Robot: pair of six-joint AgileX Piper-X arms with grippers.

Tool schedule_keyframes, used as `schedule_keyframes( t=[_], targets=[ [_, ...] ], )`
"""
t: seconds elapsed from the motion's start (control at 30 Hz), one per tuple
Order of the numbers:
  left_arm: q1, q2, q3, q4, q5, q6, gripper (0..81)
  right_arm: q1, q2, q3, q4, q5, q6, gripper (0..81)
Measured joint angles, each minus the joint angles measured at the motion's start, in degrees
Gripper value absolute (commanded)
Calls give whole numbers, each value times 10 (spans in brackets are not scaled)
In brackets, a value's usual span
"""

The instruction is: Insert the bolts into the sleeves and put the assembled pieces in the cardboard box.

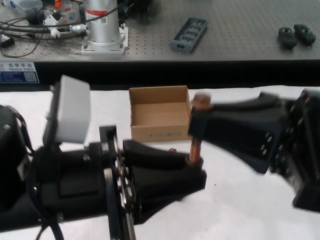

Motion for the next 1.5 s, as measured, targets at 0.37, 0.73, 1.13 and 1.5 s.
schedule_keyframes(
  t=[0.37,0.73,1.13,1.5],
  targets=[
    [0,0,0,1,0,-3,6,0,0,0,11,1,-2,15],
    [0,1,0,-12,2,-4,6,0,-1,0,62,-33,-3,346],
    [-2,1,0,-12,-155,-4,6,-39,-4,0,70,14,-2,312],
    [40,37,-82,172,-244,-28,6,-163,-79,0,257,38,-111,37]
  ],
)
